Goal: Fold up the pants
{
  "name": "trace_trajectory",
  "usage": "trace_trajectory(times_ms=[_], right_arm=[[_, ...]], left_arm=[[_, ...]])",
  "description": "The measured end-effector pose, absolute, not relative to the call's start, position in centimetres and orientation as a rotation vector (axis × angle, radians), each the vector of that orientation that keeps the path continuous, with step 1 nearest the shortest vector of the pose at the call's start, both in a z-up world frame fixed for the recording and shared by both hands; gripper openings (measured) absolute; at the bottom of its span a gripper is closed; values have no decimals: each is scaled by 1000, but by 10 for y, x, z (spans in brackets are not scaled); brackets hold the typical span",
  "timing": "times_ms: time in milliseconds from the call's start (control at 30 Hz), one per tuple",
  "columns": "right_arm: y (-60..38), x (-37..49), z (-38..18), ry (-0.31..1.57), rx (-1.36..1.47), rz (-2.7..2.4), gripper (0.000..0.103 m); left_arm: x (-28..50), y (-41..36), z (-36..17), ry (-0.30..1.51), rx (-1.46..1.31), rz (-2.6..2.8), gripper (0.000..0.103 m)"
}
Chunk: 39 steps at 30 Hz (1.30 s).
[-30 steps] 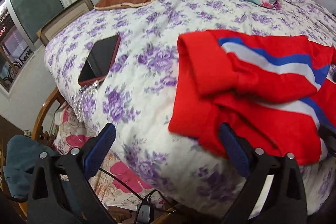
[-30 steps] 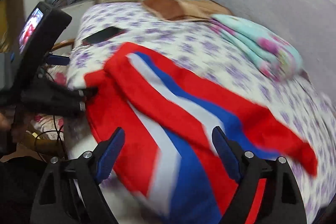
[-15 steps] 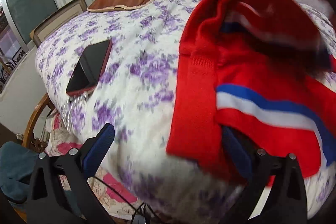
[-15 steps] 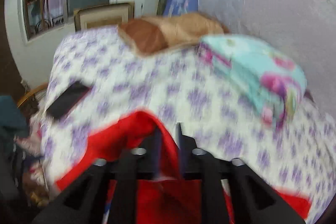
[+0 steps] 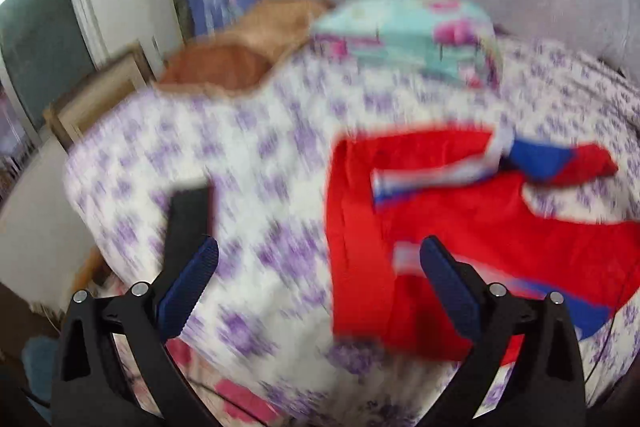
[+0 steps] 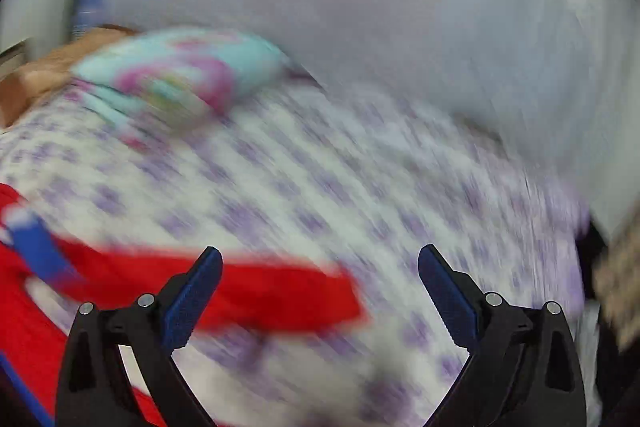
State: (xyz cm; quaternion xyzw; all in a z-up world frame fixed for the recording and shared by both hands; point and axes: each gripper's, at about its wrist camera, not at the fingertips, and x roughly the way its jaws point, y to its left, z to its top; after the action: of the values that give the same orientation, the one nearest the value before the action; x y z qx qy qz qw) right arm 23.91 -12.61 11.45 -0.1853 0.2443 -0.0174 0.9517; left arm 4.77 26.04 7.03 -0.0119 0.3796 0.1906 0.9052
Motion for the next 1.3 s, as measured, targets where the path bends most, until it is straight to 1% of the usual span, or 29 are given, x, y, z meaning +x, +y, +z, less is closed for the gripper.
trace_trajectory(times_ms=[67,133,200,267,400,433,500,567,600,633,800,833,867,933,1033,1100,1133,1167,1200,1233,1267,1300], right_arm=[[-177,245,92,584,-316,-75,90],[-198,250,70,630,-301,-46,88],[-197,258,55,633,-322,-21,88],[-194,276,47,673,-277,25,88],[-203,321,38,795,-40,59,88],[-207,328,35,831,15,57,88],[-204,337,28,878,101,107,73],[-196,339,25,881,101,122,39],[-191,337,26,867,100,147,24],[-188,334,29,861,122,186,18],[-197,279,69,710,121,166,16],[-204,259,81,678,137,157,16],[-211,245,91,662,159,151,14],[-227,211,111,634,200,124,14],[-240,175,135,621,212,67,14],[-244,169,142,624,197,33,14],[-245,174,145,637,191,18,16],[-246,182,145,648,192,2,25],[-247,192,145,652,192,-16,26],[-249,207,146,633,160,-54,40],[-249,215,146,614,133,-94,62],[-253,222,145,589,114,-140,69]], left_arm=[[53,268,81,766,-42,391,99],[69,280,75,803,-63,422,99],[92,301,53,869,-130,437,99],[114,324,23,930,-230,435,99],[144,358,-21,983,-390,455,98],[148,361,-26,991,-415,442,98],[162,362,-30,984,-437,433,98],[180,354,-33,988,-404,395,98],[189,349,-36,1001,-384,376,98],[196,343,-40,1016,-363,378,98],[209,322,-54,1025,-327,345,98],[208,318,-54,1015,-309,343,95],[207,313,-53,1001,-290,336,93],[206,304,-47,974,-269,301,84],[209,290,-41,942,-241,250,84],[217,283,-42,948,-221,233,84],[222,282,-43,962,-212,230,84],[227,282,-42,965,-203,236,84],[228,284,-41,962,-200,241,84],[230,289,-37,953,-202,253,84],[229,294,-34,944,-209,264,85],[226,300,-31,937,-222,273,85]])
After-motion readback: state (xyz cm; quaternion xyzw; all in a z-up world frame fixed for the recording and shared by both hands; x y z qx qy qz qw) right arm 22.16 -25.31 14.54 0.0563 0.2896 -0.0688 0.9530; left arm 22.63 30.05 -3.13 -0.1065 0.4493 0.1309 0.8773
